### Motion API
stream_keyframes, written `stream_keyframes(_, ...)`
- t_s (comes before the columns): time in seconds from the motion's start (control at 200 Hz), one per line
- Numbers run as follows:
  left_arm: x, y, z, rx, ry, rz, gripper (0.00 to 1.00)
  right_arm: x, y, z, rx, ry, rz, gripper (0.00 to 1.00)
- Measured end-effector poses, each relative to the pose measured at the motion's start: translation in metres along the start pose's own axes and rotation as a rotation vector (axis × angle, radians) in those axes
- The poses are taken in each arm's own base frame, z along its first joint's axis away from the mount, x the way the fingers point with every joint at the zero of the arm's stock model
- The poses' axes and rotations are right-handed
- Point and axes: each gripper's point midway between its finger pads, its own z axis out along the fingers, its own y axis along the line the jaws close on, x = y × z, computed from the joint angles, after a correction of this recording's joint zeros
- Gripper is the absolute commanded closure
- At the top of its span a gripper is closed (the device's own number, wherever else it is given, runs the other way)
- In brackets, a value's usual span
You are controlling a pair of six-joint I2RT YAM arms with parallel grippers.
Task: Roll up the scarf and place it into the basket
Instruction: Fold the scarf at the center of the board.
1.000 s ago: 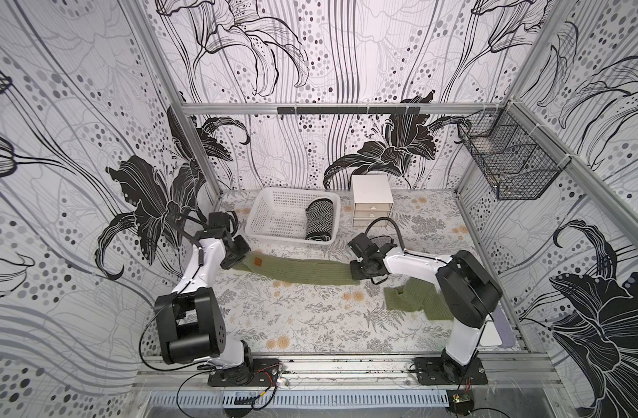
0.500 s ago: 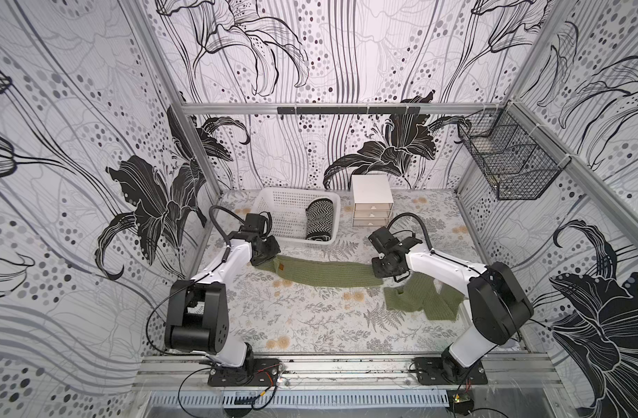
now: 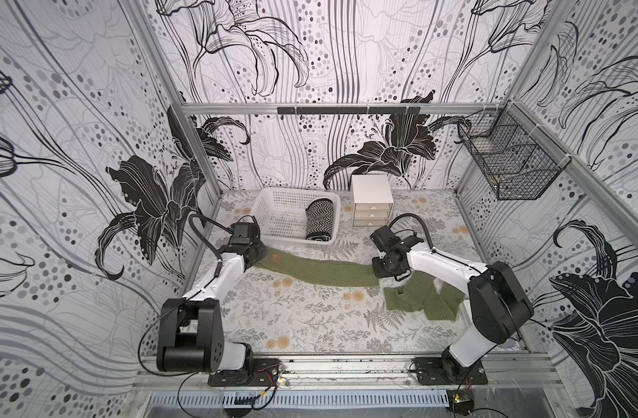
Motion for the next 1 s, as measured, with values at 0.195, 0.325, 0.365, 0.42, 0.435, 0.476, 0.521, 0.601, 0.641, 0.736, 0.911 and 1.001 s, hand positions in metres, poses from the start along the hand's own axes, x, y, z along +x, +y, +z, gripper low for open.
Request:
stream_keyframes(0.195,0.022,0.03,0.042,-0.133,0.1,-0.061,0.01,0.007,0.006,0.01,-0.027,0.041,-0.003,0.6)
stream_keyframes(0.325,0.015,0.039,0.035,-0.155,0.052,-0.088,0.01,0.009,0.01,0.012,-0.055,0.046,-0.001,0.6)
stream_keyframes(0.365,0.011,0.04,0.028,-0.151,0.03,-0.094,0.01,0.011,0.011,0.013,-0.063,0.05,-0.001,0.6)
stream_keyframes(0.42,0.004,0.039,0.017,-0.139,-0.006,-0.102,0.01,0.015,0.012,0.016,-0.073,0.06,-0.001,0.6)
stream_keyframes(0.435,0.001,0.038,0.014,-0.132,-0.016,-0.105,0.01,0.015,0.013,0.016,-0.075,0.063,0.0,0.6)
stream_keyframes(0.476,-0.005,0.035,0.006,-0.116,-0.043,-0.11,0.01,0.017,0.014,0.019,-0.079,0.07,-0.001,0.61)
stream_keyframes(0.521,-0.011,0.033,-0.004,-0.098,-0.069,-0.115,0.01,0.017,0.015,0.023,-0.083,0.076,0.002,0.64)
stream_keyframes(0.601,-0.017,0.03,-0.02,-0.073,-0.101,-0.12,0.01,0.019,0.017,0.032,-0.086,0.093,0.012,0.79)
stream_keyframes(0.641,-0.019,0.03,-0.028,-0.063,-0.113,-0.122,0.01,0.018,0.019,0.033,-0.093,0.091,0.021,0.95)
stream_keyframes(0.736,-0.024,0.028,-0.045,-0.046,-0.131,-0.115,0.01,0.017,0.022,0.035,-0.111,0.089,0.026,1.0)
stream_keyframes(0.911,-0.036,0.02,-0.072,-0.02,-0.151,-0.087,0.01,0.018,0.0,0.029,-0.009,0.08,0.036,1.0)
stream_keyframes(1.001,-0.04,0.017,-0.086,0.002,-0.156,-0.069,0.01,0.021,-0.032,0.007,0.12,0.062,0.061,1.0)
